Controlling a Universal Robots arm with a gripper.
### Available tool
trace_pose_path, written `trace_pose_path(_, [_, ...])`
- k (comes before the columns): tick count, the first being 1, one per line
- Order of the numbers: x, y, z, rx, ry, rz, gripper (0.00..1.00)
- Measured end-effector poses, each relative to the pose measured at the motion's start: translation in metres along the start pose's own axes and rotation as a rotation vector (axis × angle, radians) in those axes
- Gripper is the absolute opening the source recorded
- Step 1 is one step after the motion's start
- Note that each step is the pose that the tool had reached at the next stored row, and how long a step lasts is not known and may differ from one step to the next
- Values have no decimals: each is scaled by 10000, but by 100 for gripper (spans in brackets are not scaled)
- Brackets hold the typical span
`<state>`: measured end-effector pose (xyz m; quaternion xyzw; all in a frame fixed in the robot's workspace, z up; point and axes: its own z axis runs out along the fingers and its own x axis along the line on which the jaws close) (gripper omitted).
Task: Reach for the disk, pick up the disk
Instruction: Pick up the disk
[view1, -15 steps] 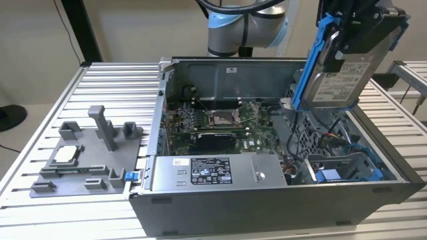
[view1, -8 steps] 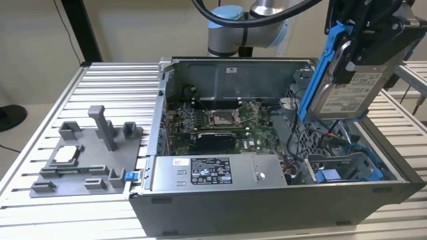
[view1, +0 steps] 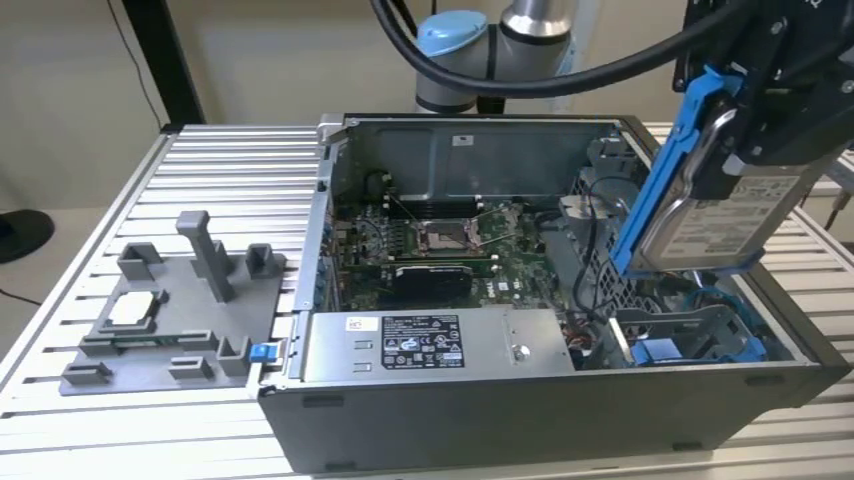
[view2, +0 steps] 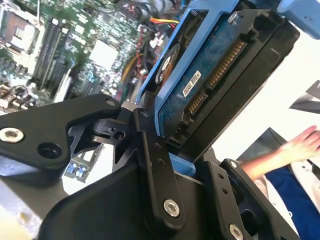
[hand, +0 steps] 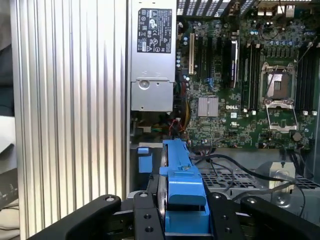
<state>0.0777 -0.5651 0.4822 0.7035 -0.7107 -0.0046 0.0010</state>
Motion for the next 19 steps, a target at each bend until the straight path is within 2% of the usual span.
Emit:
trace_pose_path(4, [106, -15, 11, -2, -1, 0, 0])
trace_pose_path(11, [156, -152, 59, -2, -11, 5, 0])
trace_pose_path(19, [165, -162, 63, -2, -11, 77, 0])
